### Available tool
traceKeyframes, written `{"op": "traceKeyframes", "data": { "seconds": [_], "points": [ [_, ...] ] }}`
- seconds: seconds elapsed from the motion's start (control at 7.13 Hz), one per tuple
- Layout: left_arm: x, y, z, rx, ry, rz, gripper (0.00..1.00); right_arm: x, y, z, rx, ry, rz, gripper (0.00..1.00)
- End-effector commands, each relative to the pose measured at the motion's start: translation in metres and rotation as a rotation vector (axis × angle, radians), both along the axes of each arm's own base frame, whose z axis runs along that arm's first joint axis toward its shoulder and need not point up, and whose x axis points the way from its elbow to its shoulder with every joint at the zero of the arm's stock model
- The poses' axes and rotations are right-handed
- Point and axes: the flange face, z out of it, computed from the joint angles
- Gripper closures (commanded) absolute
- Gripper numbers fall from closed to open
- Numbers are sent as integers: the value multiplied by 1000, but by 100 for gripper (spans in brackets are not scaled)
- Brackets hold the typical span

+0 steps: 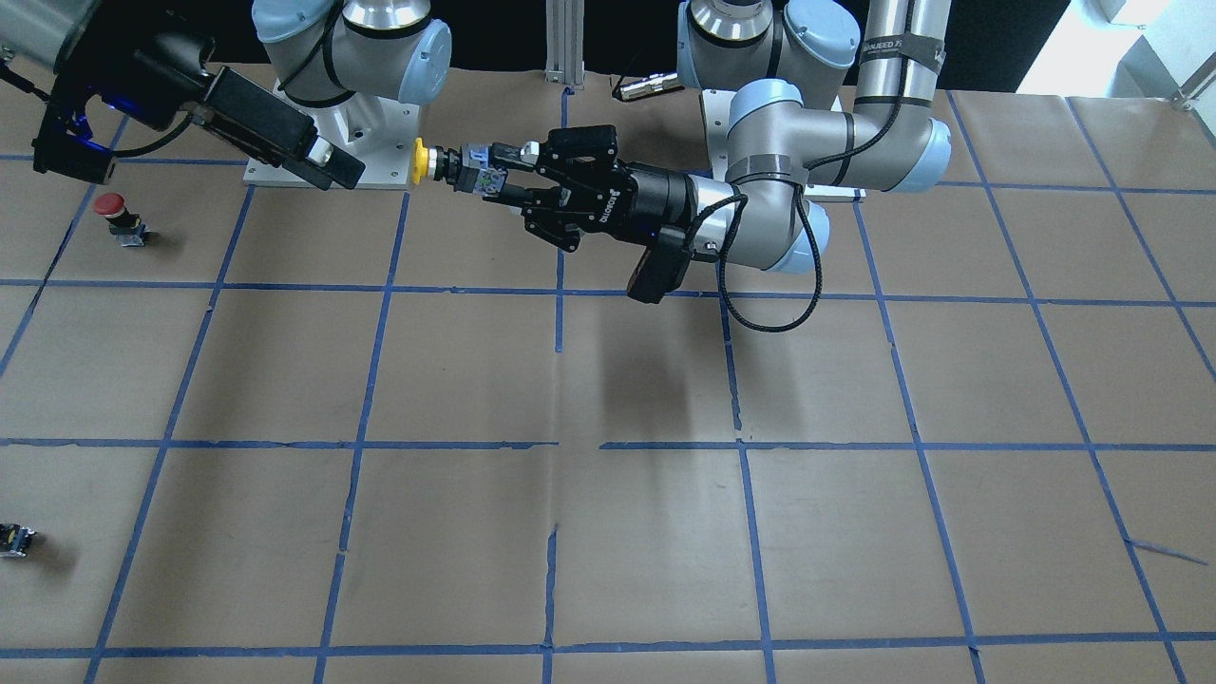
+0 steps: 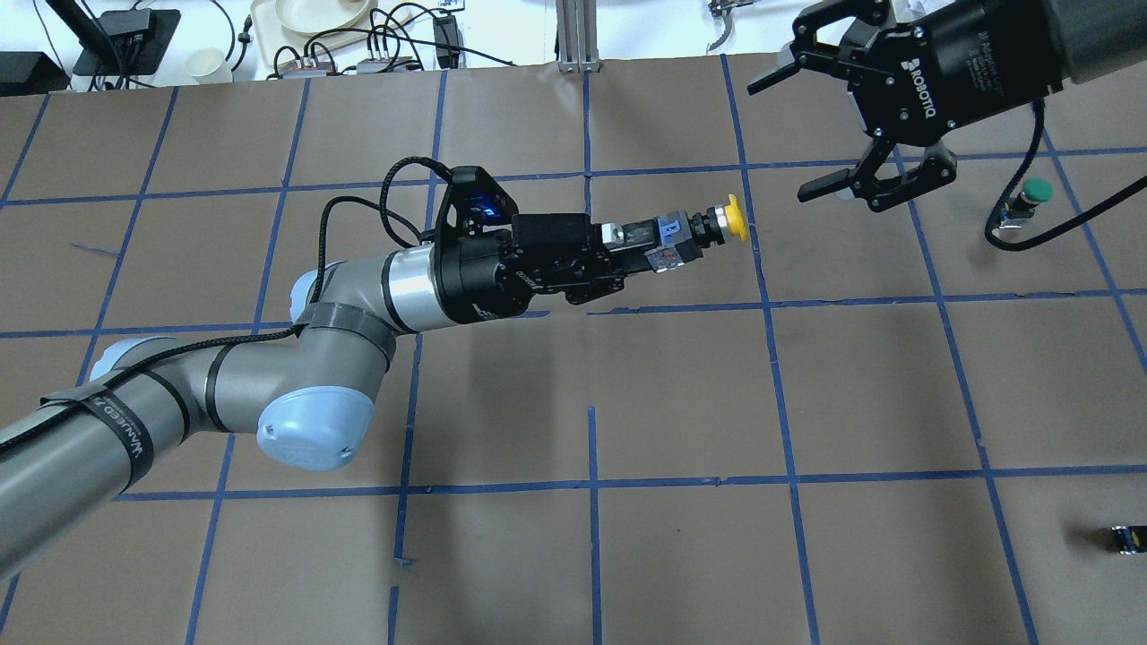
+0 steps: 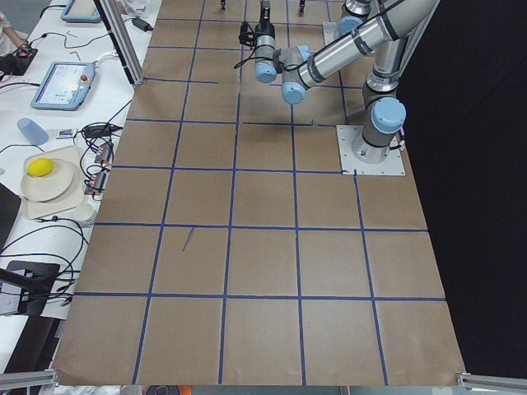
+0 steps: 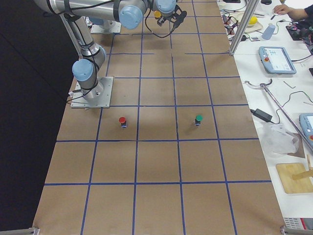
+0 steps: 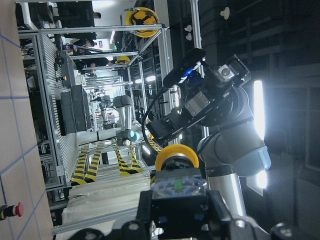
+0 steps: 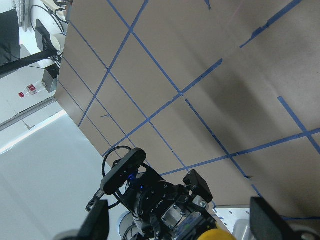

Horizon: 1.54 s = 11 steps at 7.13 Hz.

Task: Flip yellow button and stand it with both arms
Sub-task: 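Grasp the yellow cap with the right gripper while the left gripper holds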

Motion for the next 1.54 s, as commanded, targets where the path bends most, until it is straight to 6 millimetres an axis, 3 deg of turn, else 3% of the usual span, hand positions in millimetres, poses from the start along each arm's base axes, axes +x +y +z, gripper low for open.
{"op": "traceKeyframes", "data": {
  "seconds": [0.0, 0.56, 0.7, 1.12, 1.4],
  "points": [
    [-12, -8, 18, -46, 11, -22, 84, 4, 9, -19, 56, -20, -13, 0],
    [-18, -8, 10, -21, 18, -36, 85, 6, 35, 6, 118, 10, -44, 0],
    [-17, -9, 11, -19, 18, -34, 85, 5, 36, 6, 122, 14, -44, 5],
    [-17, -9, 12, -17, 18, -35, 85, 6, 39, 5, 139, 8, -44, 28],
    [-17, -9, 12, -9, 17, -38, 85, 7, 40, 4, 152, 2, -45, 50]
  ]
}}
